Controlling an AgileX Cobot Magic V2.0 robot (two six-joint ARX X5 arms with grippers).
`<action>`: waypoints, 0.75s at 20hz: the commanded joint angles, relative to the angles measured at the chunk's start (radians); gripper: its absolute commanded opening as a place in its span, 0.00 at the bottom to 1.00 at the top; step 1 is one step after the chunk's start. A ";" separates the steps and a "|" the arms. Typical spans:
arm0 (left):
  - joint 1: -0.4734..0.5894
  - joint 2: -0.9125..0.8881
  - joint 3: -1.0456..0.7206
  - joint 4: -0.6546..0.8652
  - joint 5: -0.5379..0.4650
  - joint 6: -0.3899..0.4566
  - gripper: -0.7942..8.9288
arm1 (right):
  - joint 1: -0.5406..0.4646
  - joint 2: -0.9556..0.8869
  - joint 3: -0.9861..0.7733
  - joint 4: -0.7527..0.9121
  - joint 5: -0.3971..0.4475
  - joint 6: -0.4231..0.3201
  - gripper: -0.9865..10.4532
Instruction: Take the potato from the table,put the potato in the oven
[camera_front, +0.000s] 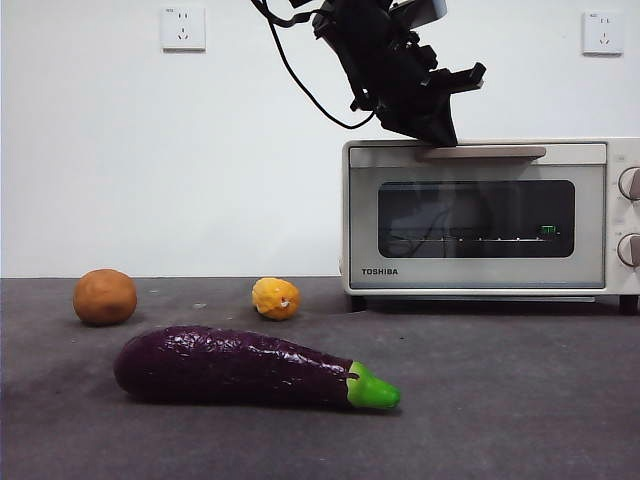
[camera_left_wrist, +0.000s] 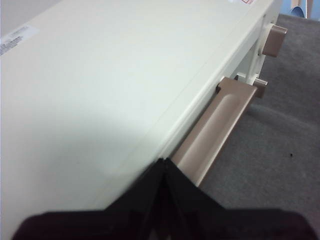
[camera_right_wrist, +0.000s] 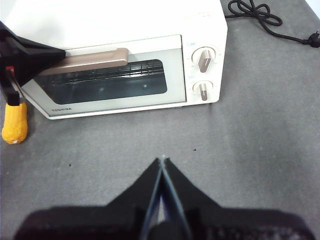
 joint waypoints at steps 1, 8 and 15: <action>-0.010 0.055 -0.027 -0.076 -0.002 -0.011 0.08 | 0.001 -0.002 0.003 0.006 -0.003 0.000 0.09; -0.021 0.055 -0.027 -0.153 0.033 -0.036 0.08 | 0.001 -0.003 0.007 0.001 -0.059 0.017 0.09; -0.037 0.055 -0.027 -0.185 0.039 -0.055 0.08 | 0.001 -0.003 0.077 -0.027 -0.109 0.020 0.09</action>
